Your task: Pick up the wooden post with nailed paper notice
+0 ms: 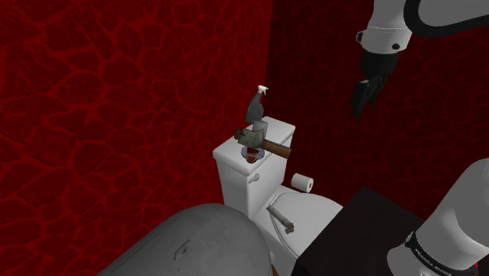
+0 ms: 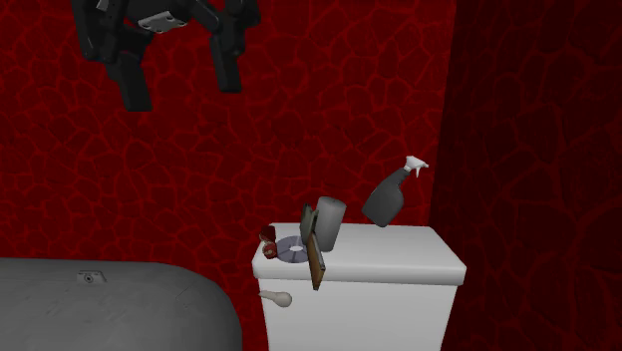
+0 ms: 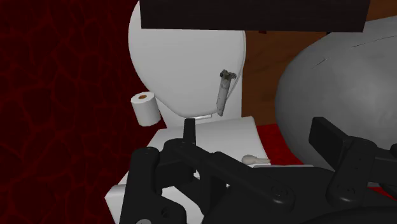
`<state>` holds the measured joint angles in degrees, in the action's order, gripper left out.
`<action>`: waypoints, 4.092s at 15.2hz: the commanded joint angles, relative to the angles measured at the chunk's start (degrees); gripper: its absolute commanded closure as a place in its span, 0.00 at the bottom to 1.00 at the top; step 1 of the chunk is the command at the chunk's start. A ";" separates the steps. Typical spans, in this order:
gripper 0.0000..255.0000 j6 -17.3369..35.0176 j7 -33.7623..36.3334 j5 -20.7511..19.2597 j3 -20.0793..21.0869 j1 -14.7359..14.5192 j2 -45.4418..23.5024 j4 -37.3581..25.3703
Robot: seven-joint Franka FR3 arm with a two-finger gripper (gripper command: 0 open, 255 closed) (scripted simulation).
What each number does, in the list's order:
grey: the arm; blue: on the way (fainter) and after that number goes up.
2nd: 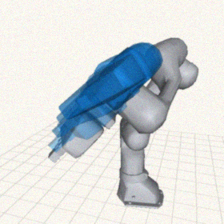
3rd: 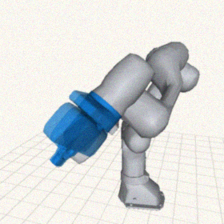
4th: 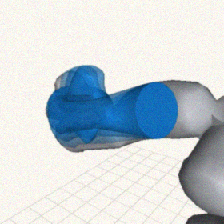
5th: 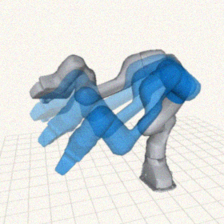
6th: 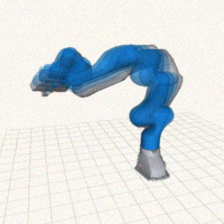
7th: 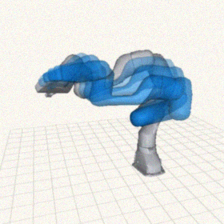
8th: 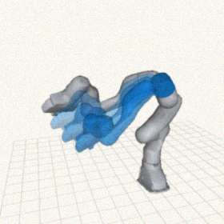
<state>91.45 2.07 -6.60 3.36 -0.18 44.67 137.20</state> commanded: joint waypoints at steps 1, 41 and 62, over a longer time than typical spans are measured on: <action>0.00 0.00 0.00 0.00 0.00 0.00 0.00 0.00; 0.00 27.94 -49.45 30.40 -13.83 0.86 -72.10 -37.77; 1.00 22.25 -47.21 28.75 -14.50 0.64 -68.46 -40.20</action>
<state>114.34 -45.31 22.30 -11.07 0.43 -24.05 97.41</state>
